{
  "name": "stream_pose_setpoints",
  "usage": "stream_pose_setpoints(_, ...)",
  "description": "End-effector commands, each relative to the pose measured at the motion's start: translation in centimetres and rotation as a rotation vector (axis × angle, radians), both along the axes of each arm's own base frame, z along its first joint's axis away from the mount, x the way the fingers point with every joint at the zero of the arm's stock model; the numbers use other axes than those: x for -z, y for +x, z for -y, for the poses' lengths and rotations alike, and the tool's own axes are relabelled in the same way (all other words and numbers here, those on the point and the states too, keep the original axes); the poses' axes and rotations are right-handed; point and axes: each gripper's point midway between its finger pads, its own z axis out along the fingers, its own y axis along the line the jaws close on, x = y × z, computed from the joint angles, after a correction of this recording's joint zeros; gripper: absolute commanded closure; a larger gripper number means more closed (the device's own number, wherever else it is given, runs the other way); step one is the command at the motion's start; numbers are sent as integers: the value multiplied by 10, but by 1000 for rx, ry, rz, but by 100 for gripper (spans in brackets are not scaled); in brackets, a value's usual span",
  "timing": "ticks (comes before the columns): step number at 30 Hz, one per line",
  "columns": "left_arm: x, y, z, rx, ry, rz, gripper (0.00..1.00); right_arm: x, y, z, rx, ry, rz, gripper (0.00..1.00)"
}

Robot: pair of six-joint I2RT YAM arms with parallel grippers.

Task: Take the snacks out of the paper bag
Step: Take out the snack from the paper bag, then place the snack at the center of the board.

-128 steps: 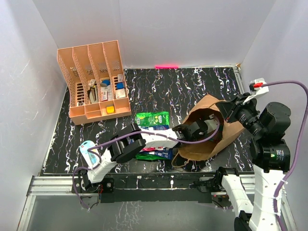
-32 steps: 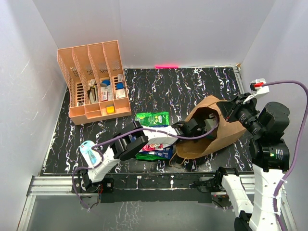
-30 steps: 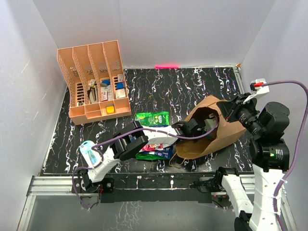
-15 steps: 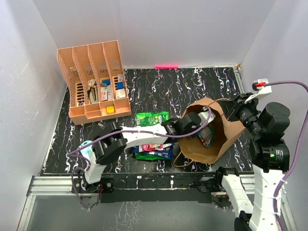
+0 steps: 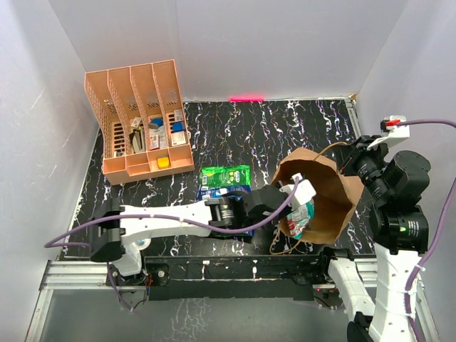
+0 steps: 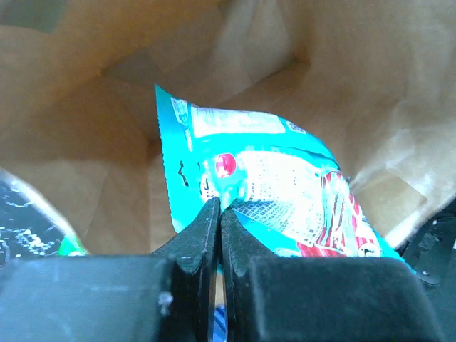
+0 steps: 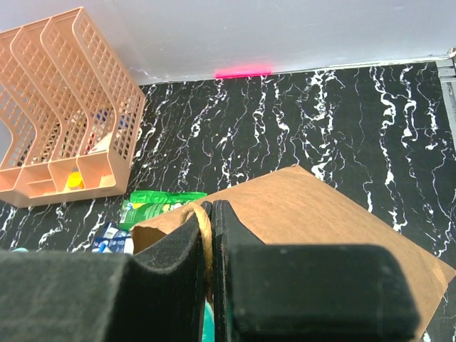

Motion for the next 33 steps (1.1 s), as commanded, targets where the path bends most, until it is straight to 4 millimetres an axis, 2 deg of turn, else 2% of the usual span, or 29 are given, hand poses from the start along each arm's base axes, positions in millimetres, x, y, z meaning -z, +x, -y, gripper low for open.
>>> stream_pose_setpoints(1, -97, -5, -38, -56, -169, 82, 100, -20, 12, 9, 54, 0, 70, 92)
stream_pose_setpoints(4, -132, -9, -60, -57, -225, 99, 100, -20, 16, 12, 66, -1, 69, 92)
stream_pose_setpoints(6, -159, -12, -82, -67, -270, 112, 100, -20, 18, 15, 82, -5, 70, 92)
stream_pose_setpoints(9, -187, -11, -114, -109, -295, 131, 100, -19, 20, 22, 123, -13, 65, 92)
stream_pose_setpoints(12, -197, 2, -151, -238, -250, 157, 100, -15, 21, 29, 162, -18, 52, 92)
stream_pose_setpoints(14, -196, 13, -174, -337, -193, 185, 100, -12, 21, 31, 173, -21, 45, 92)
stream_pose_setpoints(16, -191, 24, -196, -449, -116, 219, 100, -10, 21, 31, 169, -24, 42, 92)
stream_pose_setpoints(20, -178, 39, -211, -581, -42, 236, 100, -7, 21, 29, 158, -27, 41, 92)
stream_pose_setpoints(26, -134, 92, -229, -741, 14, 29, 100, -11, 18, 30, 166, -36, 48, 92)
stream_pose_setpoints(31, -93, 120, -204, -727, 33, -122, 100, -15, 14, 32, 177, -44, 58, 92)
stream_pose_setpoints(33, -68, 134, -197, -749, 63, -189, 100, -16, 14, 31, 168, -42, 56, 92)
